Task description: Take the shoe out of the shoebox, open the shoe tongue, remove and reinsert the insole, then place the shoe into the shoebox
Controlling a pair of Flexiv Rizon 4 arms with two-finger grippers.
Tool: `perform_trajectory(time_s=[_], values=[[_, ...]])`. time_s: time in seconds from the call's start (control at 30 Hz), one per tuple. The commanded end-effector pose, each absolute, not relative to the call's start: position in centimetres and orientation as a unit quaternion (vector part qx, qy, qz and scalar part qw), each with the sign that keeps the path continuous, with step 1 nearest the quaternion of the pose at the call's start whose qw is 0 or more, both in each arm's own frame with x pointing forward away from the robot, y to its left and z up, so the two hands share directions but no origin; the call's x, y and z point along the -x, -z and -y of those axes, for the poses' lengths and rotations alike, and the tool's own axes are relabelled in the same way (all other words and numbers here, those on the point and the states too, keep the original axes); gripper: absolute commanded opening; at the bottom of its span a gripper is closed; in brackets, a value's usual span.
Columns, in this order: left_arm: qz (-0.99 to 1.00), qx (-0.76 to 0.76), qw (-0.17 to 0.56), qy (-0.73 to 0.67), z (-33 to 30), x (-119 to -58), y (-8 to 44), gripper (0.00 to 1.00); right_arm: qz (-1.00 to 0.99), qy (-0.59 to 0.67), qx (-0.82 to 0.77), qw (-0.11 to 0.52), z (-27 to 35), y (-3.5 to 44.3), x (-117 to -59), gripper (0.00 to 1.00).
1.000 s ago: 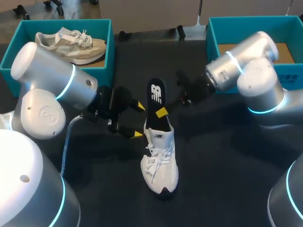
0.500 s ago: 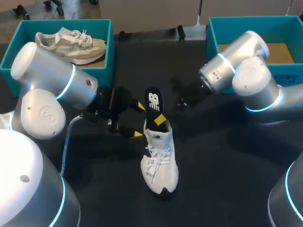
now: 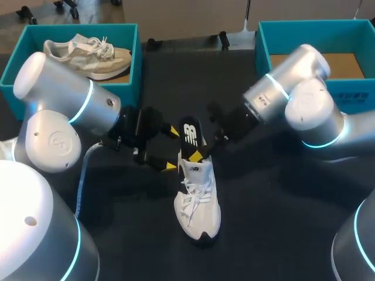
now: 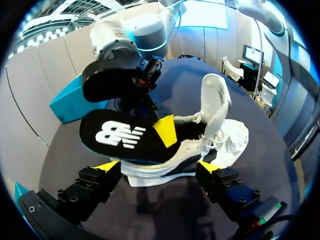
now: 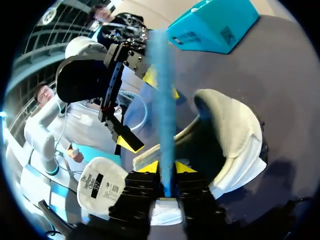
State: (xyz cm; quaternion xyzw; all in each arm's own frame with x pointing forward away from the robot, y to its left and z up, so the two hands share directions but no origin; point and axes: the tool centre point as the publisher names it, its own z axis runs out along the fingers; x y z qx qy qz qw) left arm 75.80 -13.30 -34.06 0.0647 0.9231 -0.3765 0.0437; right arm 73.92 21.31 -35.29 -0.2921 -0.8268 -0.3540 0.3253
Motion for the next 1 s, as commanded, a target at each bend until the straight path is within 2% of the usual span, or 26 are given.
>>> perform_trajectory(time_s=[0.03, 0.33, 0.4, 0.5, 1.0], values=[[-0.924, -0.064, 0.044, 0.374, 13.5, -75.8, 34.1, 1.0, 0.833, 0.354, 0.287, 0.314, -21.3, 34.5, -74.3, 0.27], [-0.924, -0.064, 0.044, 0.374, 13.5, -75.8, 34.1, 1.0, 0.847, 0.348, 0.261, 0.306, -21.4, 33.7, -77.0, 0.21], [-0.924, -0.064, 0.044, 0.374, 13.5, -75.8, 34.1, 1.0, 0.848, 0.344, 0.257, 0.31, -21.4, 33.7, -77.3, 0.16], [-0.924, -0.064, 0.044, 0.374, 13.5, -75.8, 34.1, 1.0, 0.848, 0.336, 0.253, 0.322, -21.2, 34.0, -77.3, 0.0], [-0.924, -0.064, 0.044, 0.374, 13.5, -75.8, 34.1, 1.0, 0.831, 0.302, 0.275, 0.378, -21.0, 35.0, -73.4, 0.0]])
